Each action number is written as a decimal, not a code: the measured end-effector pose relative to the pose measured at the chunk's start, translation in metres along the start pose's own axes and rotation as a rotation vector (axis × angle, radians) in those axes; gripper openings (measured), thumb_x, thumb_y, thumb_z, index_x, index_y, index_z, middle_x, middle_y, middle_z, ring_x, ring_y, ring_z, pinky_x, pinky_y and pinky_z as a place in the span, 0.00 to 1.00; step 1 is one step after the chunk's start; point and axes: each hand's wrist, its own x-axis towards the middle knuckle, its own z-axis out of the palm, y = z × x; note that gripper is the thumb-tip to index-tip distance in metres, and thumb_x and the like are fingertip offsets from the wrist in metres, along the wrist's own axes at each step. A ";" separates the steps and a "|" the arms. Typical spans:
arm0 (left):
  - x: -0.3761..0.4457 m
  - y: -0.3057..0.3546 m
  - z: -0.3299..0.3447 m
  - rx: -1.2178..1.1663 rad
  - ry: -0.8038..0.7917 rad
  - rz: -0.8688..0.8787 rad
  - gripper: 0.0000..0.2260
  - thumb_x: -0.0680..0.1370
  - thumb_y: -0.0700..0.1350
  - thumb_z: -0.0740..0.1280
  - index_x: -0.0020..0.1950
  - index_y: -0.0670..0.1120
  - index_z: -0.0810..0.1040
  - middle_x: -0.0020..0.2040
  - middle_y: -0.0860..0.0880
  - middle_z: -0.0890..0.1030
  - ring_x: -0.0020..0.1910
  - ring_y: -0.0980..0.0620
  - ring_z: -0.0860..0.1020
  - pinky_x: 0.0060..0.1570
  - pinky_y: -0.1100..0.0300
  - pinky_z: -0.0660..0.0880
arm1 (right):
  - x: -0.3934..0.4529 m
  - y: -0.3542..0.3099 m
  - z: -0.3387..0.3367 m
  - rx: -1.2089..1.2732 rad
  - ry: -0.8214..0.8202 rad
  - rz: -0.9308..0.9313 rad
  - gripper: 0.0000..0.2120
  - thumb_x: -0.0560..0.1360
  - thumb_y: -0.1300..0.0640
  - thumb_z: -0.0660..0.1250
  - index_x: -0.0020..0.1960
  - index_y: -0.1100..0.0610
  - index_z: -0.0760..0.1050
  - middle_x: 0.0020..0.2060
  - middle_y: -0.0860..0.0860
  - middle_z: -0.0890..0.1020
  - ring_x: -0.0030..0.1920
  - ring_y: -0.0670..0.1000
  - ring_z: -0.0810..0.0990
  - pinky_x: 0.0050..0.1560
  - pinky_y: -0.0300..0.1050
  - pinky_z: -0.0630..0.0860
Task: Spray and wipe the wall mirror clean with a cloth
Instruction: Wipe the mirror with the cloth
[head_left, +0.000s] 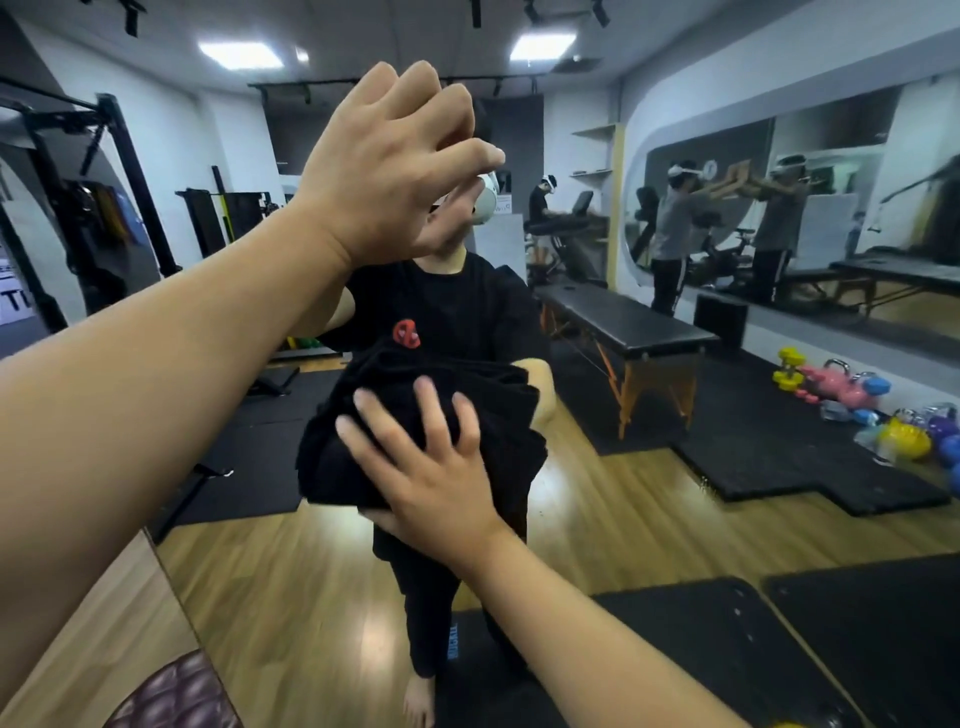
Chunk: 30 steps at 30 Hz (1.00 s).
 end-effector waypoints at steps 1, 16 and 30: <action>0.000 0.000 -0.001 -0.005 -0.002 0.002 0.11 0.83 0.48 0.63 0.61 0.47 0.80 0.49 0.43 0.79 0.46 0.40 0.74 0.43 0.47 0.69 | -0.007 0.001 0.003 -0.025 -0.029 -0.084 0.31 0.74 0.38 0.64 0.74 0.48 0.71 0.76 0.49 0.69 0.74 0.65 0.65 0.70 0.66 0.64; 0.003 0.001 -0.003 0.023 -0.019 0.010 0.11 0.83 0.49 0.62 0.57 0.46 0.81 0.47 0.43 0.79 0.45 0.40 0.76 0.42 0.47 0.69 | 0.075 0.116 -0.043 0.181 0.332 0.876 0.30 0.71 0.42 0.69 0.71 0.48 0.74 0.74 0.48 0.70 0.72 0.62 0.66 0.69 0.63 0.61; 0.002 0.000 0.000 0.054 0.005 -0.013 0.10 0.81 0.49 0.63 0.54 0.46 0.81 0.48 0.45 0.80 0.49 0.46 0.66 0.42 0.49 0.70 | 0.016 -0.080 0.022 0.087 0.058 0.035 0.30 0.72 0.41 0.72 0.71 0.47 0.74 0.75 0.46 0.69 0.74 0.62 0.66 0.73 0.63 0.61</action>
